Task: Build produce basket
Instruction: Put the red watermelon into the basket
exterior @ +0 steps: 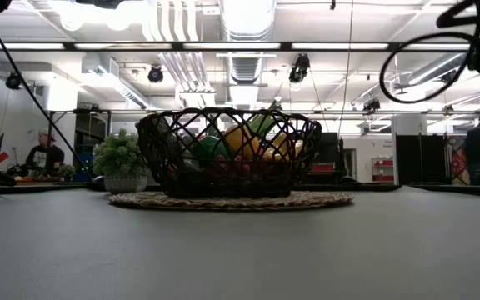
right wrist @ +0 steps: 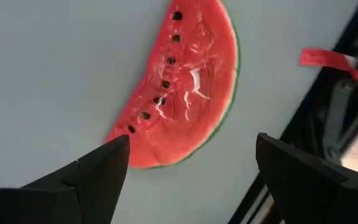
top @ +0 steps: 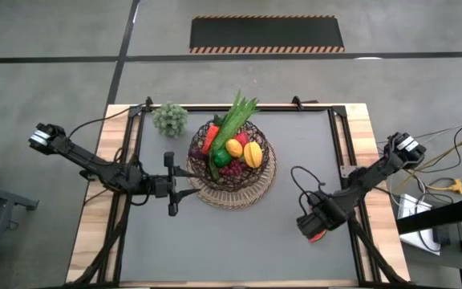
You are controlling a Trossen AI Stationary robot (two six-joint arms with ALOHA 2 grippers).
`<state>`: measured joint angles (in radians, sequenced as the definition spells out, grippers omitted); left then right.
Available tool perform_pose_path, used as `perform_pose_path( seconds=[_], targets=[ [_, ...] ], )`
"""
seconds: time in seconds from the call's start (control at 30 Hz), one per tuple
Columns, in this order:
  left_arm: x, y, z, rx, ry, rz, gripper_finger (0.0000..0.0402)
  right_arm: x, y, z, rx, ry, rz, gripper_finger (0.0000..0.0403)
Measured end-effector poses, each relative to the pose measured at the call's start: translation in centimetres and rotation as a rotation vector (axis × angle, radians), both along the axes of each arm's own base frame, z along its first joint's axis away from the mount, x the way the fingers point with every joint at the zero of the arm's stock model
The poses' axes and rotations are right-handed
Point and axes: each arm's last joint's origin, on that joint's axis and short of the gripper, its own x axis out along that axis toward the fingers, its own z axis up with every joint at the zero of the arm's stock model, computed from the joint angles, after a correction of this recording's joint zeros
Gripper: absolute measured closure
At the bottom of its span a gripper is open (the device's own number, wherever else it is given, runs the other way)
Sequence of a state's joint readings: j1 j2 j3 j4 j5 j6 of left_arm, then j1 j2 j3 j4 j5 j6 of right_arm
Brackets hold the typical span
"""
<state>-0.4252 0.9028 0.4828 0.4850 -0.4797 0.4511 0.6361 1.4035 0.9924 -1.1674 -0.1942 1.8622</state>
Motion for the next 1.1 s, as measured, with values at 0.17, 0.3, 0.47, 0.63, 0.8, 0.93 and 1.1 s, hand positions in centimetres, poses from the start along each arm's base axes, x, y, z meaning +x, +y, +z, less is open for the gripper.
perform_pose_path(
  seconds=[0.17,0.3,0.47,0.63,0.8,0.93,1.1],
  targets=[
    [0.0,0.0,0.0,-0.001,0.000,0.000,0.0230,-1.1,-0.6,-1.1,0.018,-0.027,0.023,0.0076],
    [0.0,0.0,0.0,-0.012,0.004,-0.001,0.0230,-2.2,-1.5,-1.9,0.028,-0.051,0.037,0.0076],
    [0.0,0.0,-0.1,-0.023,0.006,-0.002,0.0230,-3.4,-2.4,-3.1,0.056,-0.089,0.047,0.0076],
    [0.0,0.0,-0.1,-0.022,0.006,-0.002,0.0230,-3.8,-2.7,-4.8,0.120,-0.185,0.057,0.0079],
    [0.0,0.0,-0.1,-0.022,0.006,-0.002,0.0230,-3.7,-2.7,-5.8,0.152,-0.270,0.074,0.0131],
    [0.0,0.0,-0.1,-0.022,0.006,-0.002,0.0230,-3.7,-2.7,-6.1,0.154,-0.285,0.080,0.0192],
    [0.0,0.0,-0.1,-0.022,0.006,-0.002,0.0230,-3.6,-2.8,-5.7,0.137,-0.325,0.108,0.0240]
  ],
)
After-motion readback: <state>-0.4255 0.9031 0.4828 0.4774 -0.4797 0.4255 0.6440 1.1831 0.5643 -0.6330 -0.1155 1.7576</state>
